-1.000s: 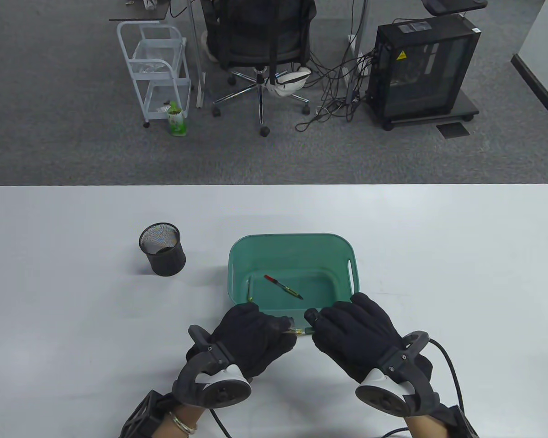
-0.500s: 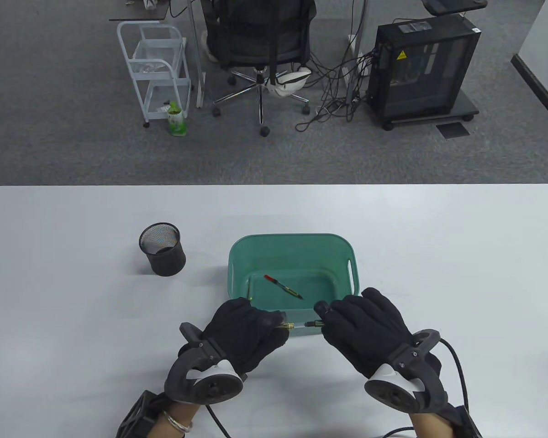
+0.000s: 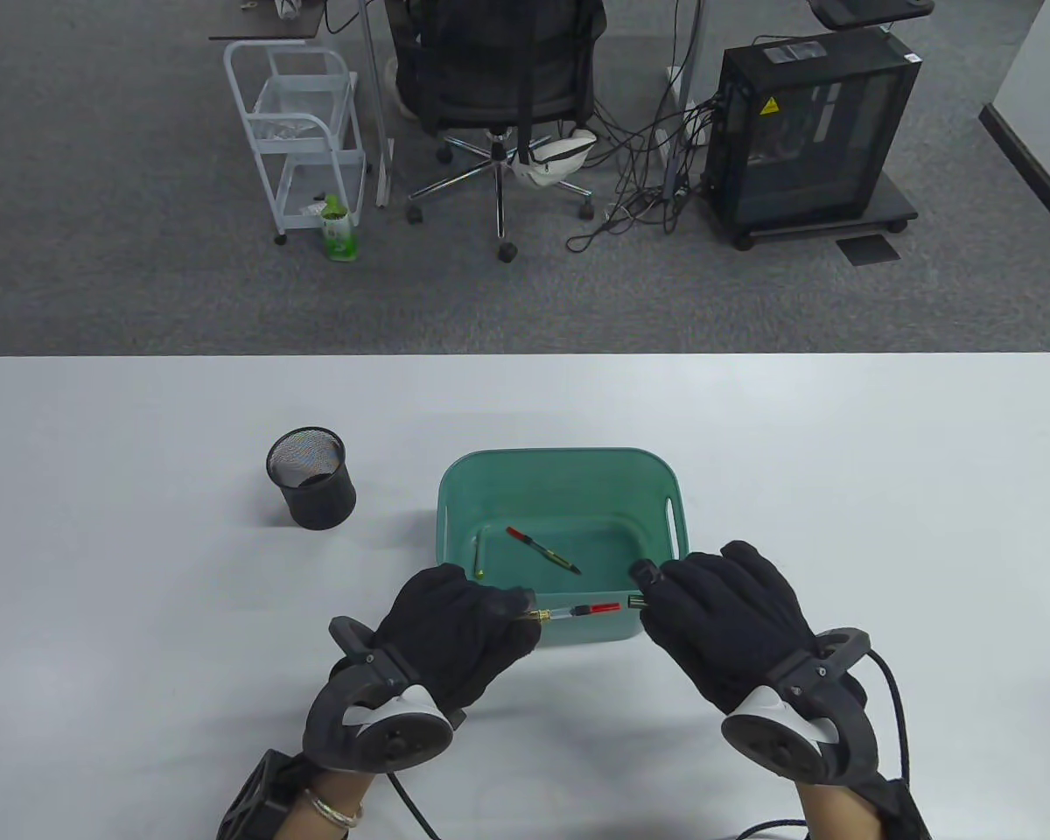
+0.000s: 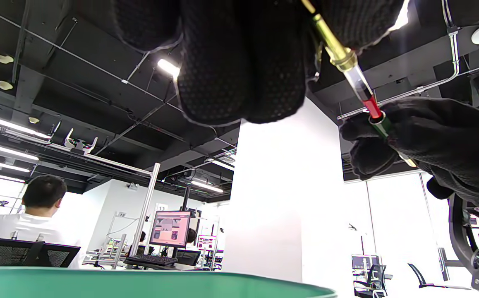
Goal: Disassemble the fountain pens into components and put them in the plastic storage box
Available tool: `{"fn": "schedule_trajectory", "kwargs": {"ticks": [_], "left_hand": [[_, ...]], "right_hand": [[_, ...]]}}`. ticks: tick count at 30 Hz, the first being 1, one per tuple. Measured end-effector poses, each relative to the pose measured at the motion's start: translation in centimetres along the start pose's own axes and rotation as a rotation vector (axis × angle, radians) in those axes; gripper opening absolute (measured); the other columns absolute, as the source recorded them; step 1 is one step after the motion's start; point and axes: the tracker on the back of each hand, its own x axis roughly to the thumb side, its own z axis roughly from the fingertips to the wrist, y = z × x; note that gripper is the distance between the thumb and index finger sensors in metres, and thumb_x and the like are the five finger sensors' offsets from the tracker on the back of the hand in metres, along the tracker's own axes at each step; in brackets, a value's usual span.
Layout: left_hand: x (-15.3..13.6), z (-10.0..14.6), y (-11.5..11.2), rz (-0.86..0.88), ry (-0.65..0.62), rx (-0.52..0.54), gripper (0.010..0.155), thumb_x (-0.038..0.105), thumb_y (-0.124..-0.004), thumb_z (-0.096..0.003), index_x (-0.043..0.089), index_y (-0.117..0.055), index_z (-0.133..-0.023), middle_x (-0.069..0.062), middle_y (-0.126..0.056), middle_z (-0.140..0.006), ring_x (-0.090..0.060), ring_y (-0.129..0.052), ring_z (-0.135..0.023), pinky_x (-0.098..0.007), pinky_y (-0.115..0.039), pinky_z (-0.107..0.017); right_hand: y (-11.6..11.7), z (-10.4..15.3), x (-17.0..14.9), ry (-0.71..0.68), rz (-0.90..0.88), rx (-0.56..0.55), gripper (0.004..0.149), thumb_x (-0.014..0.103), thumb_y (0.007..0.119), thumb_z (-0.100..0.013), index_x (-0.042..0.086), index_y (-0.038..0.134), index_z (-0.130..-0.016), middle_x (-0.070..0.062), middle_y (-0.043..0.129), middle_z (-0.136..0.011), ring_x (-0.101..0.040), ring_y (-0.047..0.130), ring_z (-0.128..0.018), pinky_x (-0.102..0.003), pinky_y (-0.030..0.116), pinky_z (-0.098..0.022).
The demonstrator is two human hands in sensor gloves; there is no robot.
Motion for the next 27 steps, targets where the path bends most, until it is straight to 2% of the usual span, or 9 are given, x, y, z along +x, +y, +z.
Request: {"fn": "schedule_trajectory", "kwargs": {"ticks": [19,27], "left_hand": [[-0.2,-0.4,-0.5,-0.042,0.056,-0.021,0.046,0.048,-0.066,-0.066,0.013,-0.085,-0.089,0.0,-0.104,-0.069,-0.019,-0.103,-0.059,-0.048,-0.073,-0.068],[-0.8,-1.6,-2.2,-0.131,0.182,-0.096,0.046,0.047,-0.066,-0.067,0.012,-0.085,-0.09,0.0,-0.104,-0.073,-0.02,-0.102,-0.064,-0.049,-0.071,-0.07]], "right_hand": [[-1.2,0.0,-0.7,0.03,-0.026,-0.05,0.046,0.05,0.069,-0.055,0.034,0.083,-0.095,0.01,0.088,-0.086,-0.013,0.087,-0.082,-0.048,0.061,-0.076],[-2.3,0.1,-0.9,0.038,-0.058,-0.093,0.046,0.05,0.069,-0.055,0.034,0.083,-0.095,0.01,0.088,-0.086,-0.013,0.087,-0.082,-0.048,0.061,-0.076]]}}
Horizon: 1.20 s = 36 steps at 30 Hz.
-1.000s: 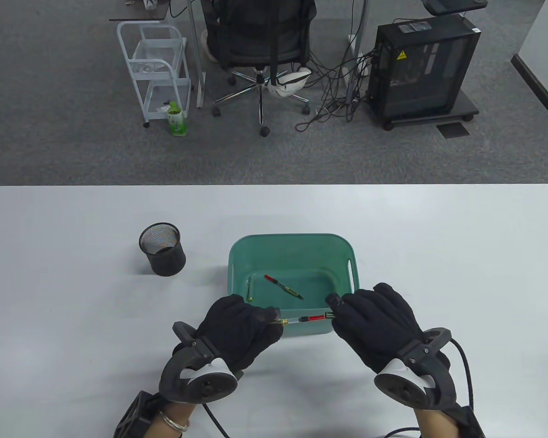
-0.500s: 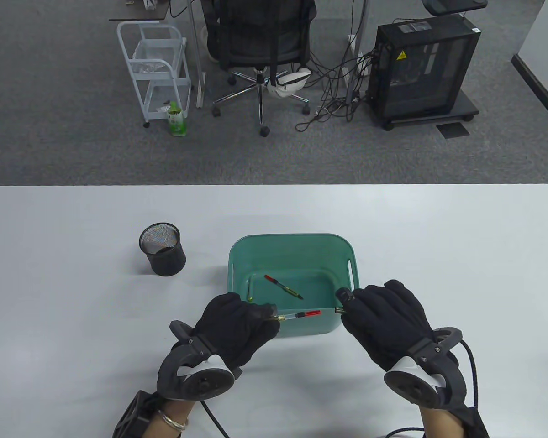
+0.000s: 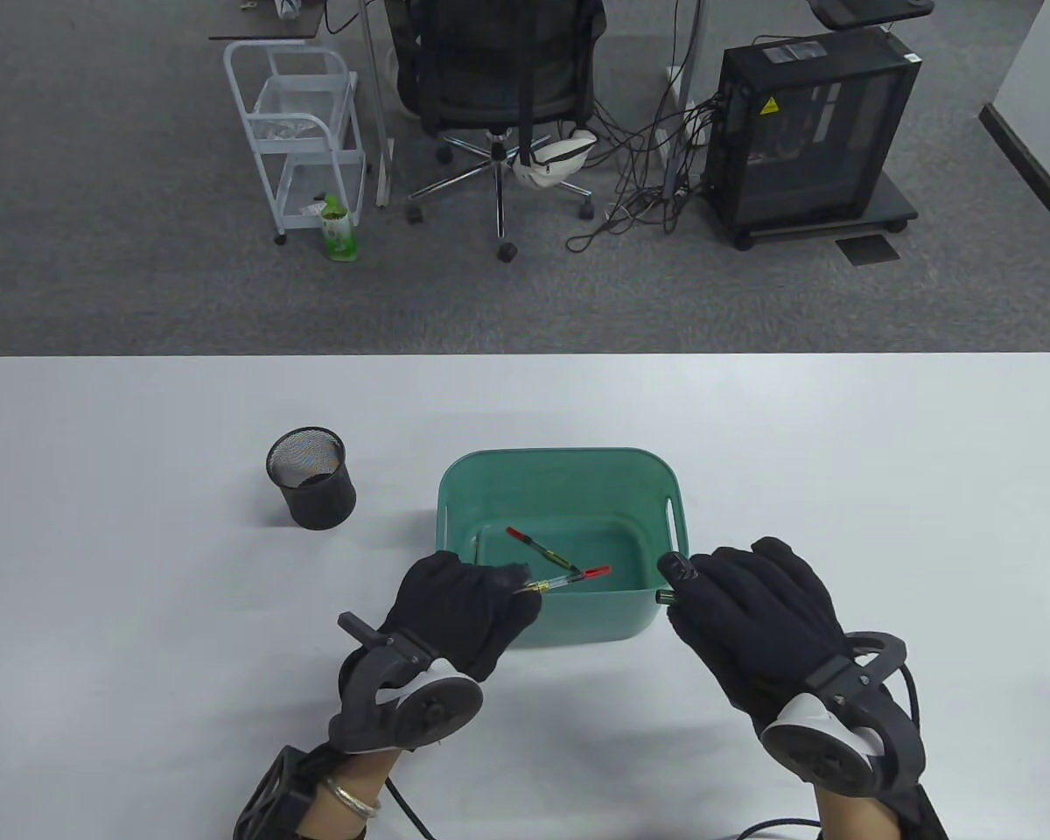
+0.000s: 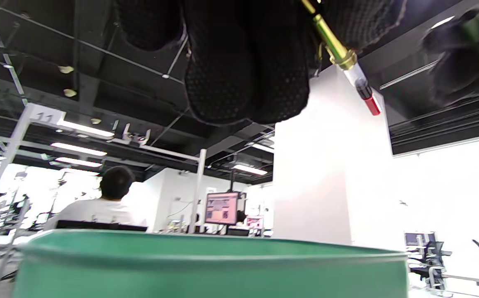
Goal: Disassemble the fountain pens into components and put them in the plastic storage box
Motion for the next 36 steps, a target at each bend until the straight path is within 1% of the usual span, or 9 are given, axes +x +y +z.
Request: {"fn": "schedule_trajectory", "kwargs": {"ticks": [3,6,17,23,30,32,33,35,36], "left_hand": [[-0.4,-1.2,-0.4,-0.044,0.075,-0.031,0.045,0.047,-0.066,-0.0669,0.013,-0.084,-0.091,-0.001,-0.103,-0.075,-0.021,-0.101,-0.067,-0.05,-0.068,-0.072],[-0.9,-2.5,-1.0,-0.049,0.139,-0.102,0.045,0.046,-0.066,-0.0672,0.013,-0.083,-0.092,-0.002,-0.103,-0.077,-0.022,-0.1,-0.069,-0.051,-0.067,-0.073],[-2.1,-5.4,-4.3,-0.066,0.218,-0.269,0.045,0.046,-0.066,-0.0672,0.013,-0.083,-0.092,-0.002,-0.103,-0.078,-0.022,-0.1,-0.07,-0.051,-0.067,-0.074],[-2.0,-5.9,-5.6,-0.077,0.214,-0.298,0.045,0.046,-0.066,-0.0673,0.013,-0.083,-0.092,-0.002,-0.103,-0.078,-0.022,-0.1,-0.07,-0.051,-0.067,-0.074],[-2.0,-6.1,-6.2,-0.071,0.213,-0.286,0.045,0.047,-0.066,-0.0673,0.014,-0.083,-0.092,-0.001,-0.103,-0.078,-0.022,-0.1,-0.071,-0.051,-0.067,-0.074],[-1.9,-6.0,-6.3,-0.071,0.211,-0.285,0.045,0.048,-0.065,-0.0672,0.015,-0.082,-0.094,-0.002,-0.101,-0.083,-0.023,-0.098,-0.076,-0.051,-0.066,-0.075],[-2.0,-5.9,-6.4,-0.076,0.208,-0.297,0.048,0.049,-0.064,-0.0674,0.015,-0.08,-0.098,-0.004,-0.098,-0.091,-0.025,-0.095,-0.082,-0.052,-0.064,-0.077],[-2.0,-5.7,-6.5,-0.076,0.199,-0.32,0.059,0.053,-0.06,-0.0675,0.014,-0.072,-0.111,-0.01,-0.086,-0.11,-0.032,-0.085,-0.099,-0.055,-0.058,-0.081],[-2.0,-5.6,-6.6,-0.071,0.194,-0.324,0.063,0.054,-0.058,-0.0676,0.014,-0.067,-0.116,-0.013,-0.08,-0.116,-0.035,-0.079,-0.105,-0.056,-0.055,-0.083]], "right_hand": [[-0.3,0.0,0.0,0.0,-0.01,-0.008,0.046,0.05,0.069,-0.055,0.034,0.083,-0.095,0.01,0.088,-0.086,-0.013,0.087,-0.082,-0.048,0.061,-0.076],[-0.5,0.0,0.1,0.002,-0.023,-0.015,0.046,0.05,0.069,-0.055,0.034,0.083,-0.095,0.01,0.088,-0.086,-0.013,0.087,-0.082,-0.048,0.061,-0.076],[-0.7,0.0,0.2,-0.004,-0.049,-0.022,0.046,0.05,0.069,-0.055,0.034,0.083,-0.096,0.01,0.088,-0.086,-0.013,0.087,-0.082,-0.048,0.061,-0.076],[-0.7,0.0,0.2,-0.002,-0.049,-0.024,0.046,0.05,0.069,-0.055,0.034,0.083,-0.095,0.01,0.088,-0.086,-0.013,0.087,-0.082,-0.048,0.061,-0.076],[-0.7,-0.1,0.2,0.001,-0.042,-0.019,0.046,0.05,0.069,-0.055,0.033,0.083,-0.095,0.01,0.088,-0.086,-0.013,0.087,-0.082,-0.048,0.061,-0.076],[-0.7,-0.1,0.2,0.001,-0.038,-0.016,0.046,0.05,0.069,-0.055,0.034,0.083,-0.095,0.01,0.088,-0.086,-0.013,0.087,-0.082,-0.048,0.061,-0.076],[-0.7,-0.2,0.2,0.001,-0.038,-0.016,0.046,0.05,0.069,-0.055,0.033,0.083,-0.096,0.01,0.088,-0.086,-0.013,0.087,-0.082,-0.048,0.061,-0.076],[-0.8,-0.2,0.1,0.004,-0.037,-0.019,0.046,0.05,0.069,-0.055,0.033,0.083,-0.095,0.01,0.088,-0.086,-0.013,0.087,-0.082,-0.048,0.061,-0.076],[-0.9,-0.2,0.0,0.006,-0.037,-0.02,0.046,0.05,0.069,-0.055,0.034,0.083,-0.095,0.01,0.088,-0.086,-0.013,0.087,-0.082,-0.048,0.061,-0.076]]}}
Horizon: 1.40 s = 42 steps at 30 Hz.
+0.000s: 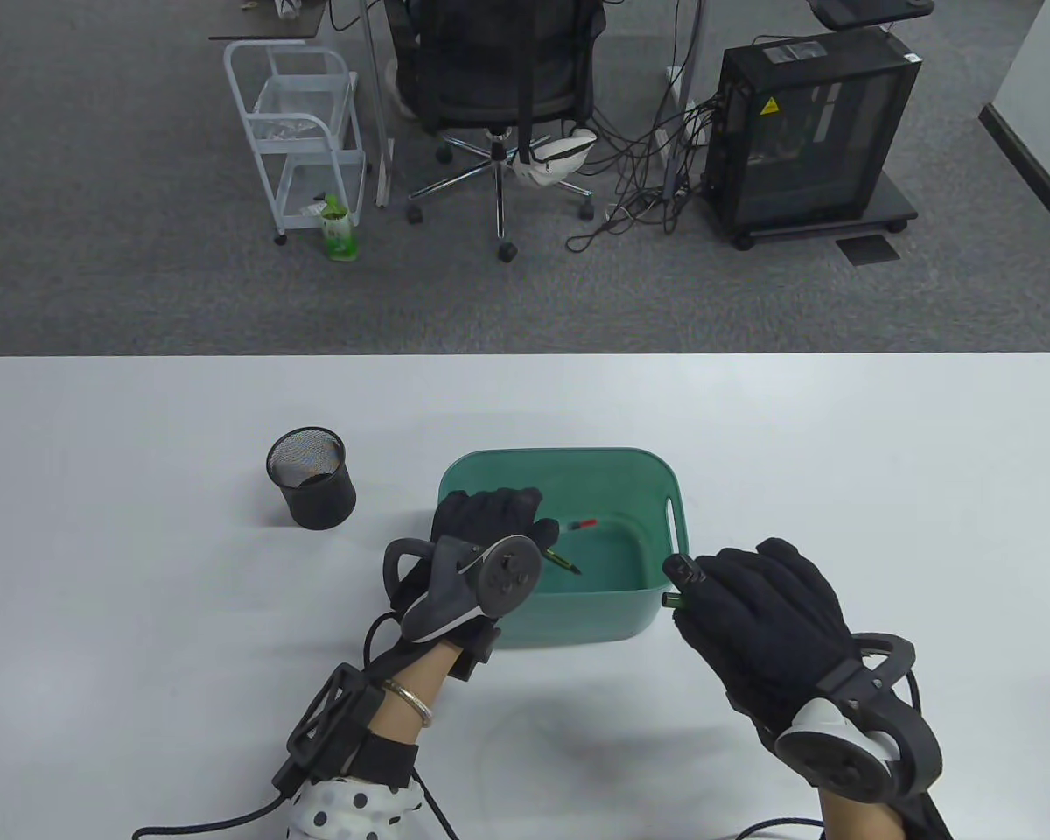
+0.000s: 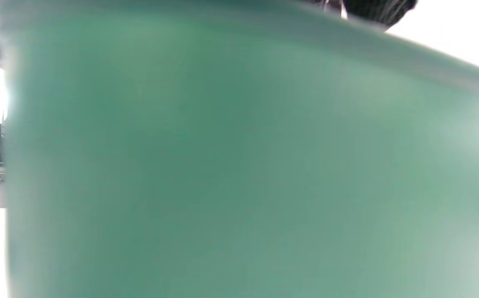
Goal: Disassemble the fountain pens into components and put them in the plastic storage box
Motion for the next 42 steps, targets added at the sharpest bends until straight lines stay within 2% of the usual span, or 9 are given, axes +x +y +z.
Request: {"fn": "schedule_trajectory", "kwargs": {"ticks": [3,7,10,15,30,42], "left_hand": [[0.0,0.3,-0.1,0.005,-0.018,-0.004,0.067,0.053,-0.055,-0.0684,0.014,-0.057,-0.123,-0.017,-0.065,-0.126,-0.039,-0.064,-0.114,-0.057,-0.046,-0.086],[0.0,1.0,-0.1,-0.012,-0.046,-0.035,0.073,0.055,-0.05,-0.068,0.014,-0.043,-0.127,-0.016,-0.047,-0.133,-0.039,-0.045,-0.122,-0.058,-0.033,-0.089],[-0.1,1.7,0.1,-0.02,-0.059,-0.04,0.078,0.057,-0.048,-0.0676,0.011,-0.033,-0.129,-0.017,-0.041,-0.135,-0.04,-0.039,-0.123,-0.058,-0.027,-0.089],[-0.5,3.5,0.9,-0.034,-0.065,-0.06,0.077,0.055,-0.044,-0.068,0.01,-0.029,-0.129,-0.018,-0.034,-0.135,-0.041,-0.033,-0.123,-0.058,-0.023,-0.089],[-3.4,10.3,1.0,-0.039,-0.028,-0.063,0.075,0.053,-0.043,-0.0684,0.009,-0.033,-0.129,-0.018,-0.035,-0.135,-0.042,-0.033,-0.123,-0.058,-0.023,-0.088],[-4.5,13.7,-1.2,0.005,0.017,-0.07,0.075,0.053,-0.044,-0.0681,0.008,-0.033,-0.128,-0.018,-0.037,-0.135,-0.042,-0.034,-0.122,-0.057,-0.024,-0.088]], "right_hand": [[-0.1,0.0,-0.1,0.003,0.002,-0.004,0.046,0.05,0.069,-0.055,0.034,0.083,-0.095,0.01,0.088,-0.086,-0.013,0.087,-0.082,-0.048,0.061,-0.076],[-0.1,-0.1,-0.1,0.004,0.005,-0.002,0.046,0.05,0.069,-0.055,0.033,0.083,-0.096,0.01,0.088,-0.086,-0.013,0.087,-0.082,-0.048,0.061,-0.076],[0.0,-0.1,-0.1,0.003,0.007,0.0,0.046,0.05,0.069,-0.055,0.033,0.083,-0.096,0.01,0.088,-0.086,-0.013,0.087,-0.082,-0.048,0.061,-0.076],[0.1,-0.1,-0.1,0.004,0.013,0.008,0.046,0.05,0.069,-0.055,0.033,0.083,-0.095,0.01,0.088,-0.086,-0.013,0.087,-0.082,-0.048,0.061,-0.076],[0.6,-0.2,0.0,0.005,0.01,0.035,0.046,0.05,0.069,-0.055,0.033,0.083,-0.096,0.01,0.088,-0.086,-0.013,0.088,-0.082,-0.048,0.061,-0.076],[1.4,-0.3,0.1,0.002,0.026,0.071,0.046,0.05,0.069,-0.055,0.033,0.083,-0.096,0.01,0.088,-0.086,-0.013,0.088,-0.082,-0.048,0.062,-0.076]]}}
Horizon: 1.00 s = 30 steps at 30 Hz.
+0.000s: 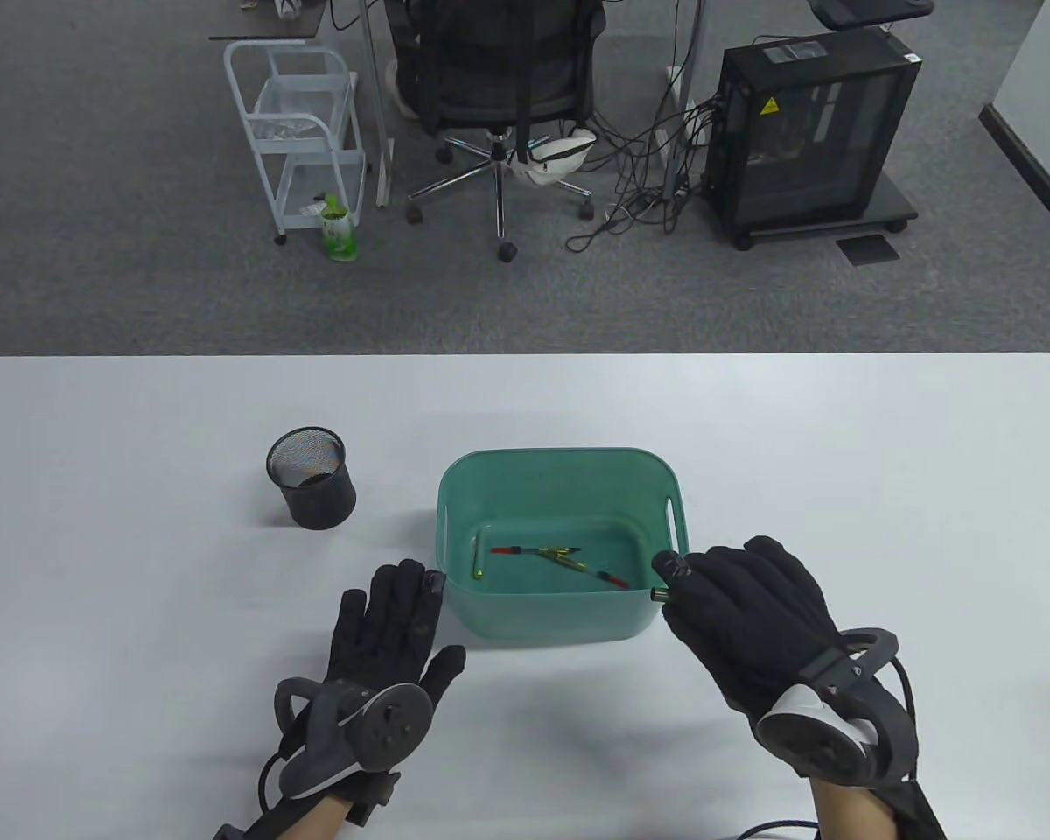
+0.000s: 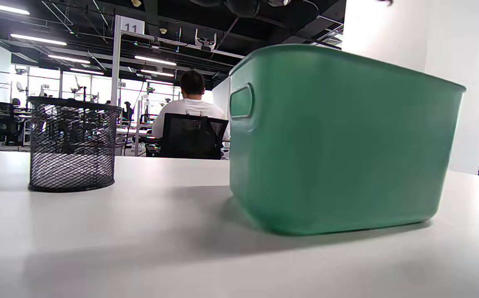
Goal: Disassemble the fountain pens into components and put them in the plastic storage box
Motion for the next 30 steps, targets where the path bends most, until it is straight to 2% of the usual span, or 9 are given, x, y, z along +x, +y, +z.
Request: {"fn": "schedule_trajectory", "kwargs": {"ticks": [13,30], "left_hand": [[-0.5,1.2,-1.8,-0.017,-0.005,-0.024,0.076,0.053,-0.043,-0.0676,0.009,-0.033,-0.128,-0.018,-0.035,-0.135,-0.042,-0.033,-0.122,-0.057,-0.023,-0.088],[-0.4,2.1,-2.0,-0.027,-0.048,-0.034,0.076,0.054,-0.042,-0.0669,0.009,-0.03,-0.128,-0.017,-0.033,-0.134,-0.041,-0.031,-0.122,-0.057,-0.022,-0.087]], "right_hand": [[1.4,-0.1,0.1,0.0,0.021,0.056,0.046,0.05,0.069,-0.055,0.033,0.083,-0.096,0.01,0.088,-0.086,-0.013,0.088,-0.082,-0.048,0.062,-0.076],[4.0,0.2,-0.4,0.03,-0.013,0.164,0.046,0.05,0.069,-0.055,0.033,0.083,-0.095,0.01,0.088,-0.086,-0.013,0.088,-0.081,-0.048,0.062,-0.076]]}}
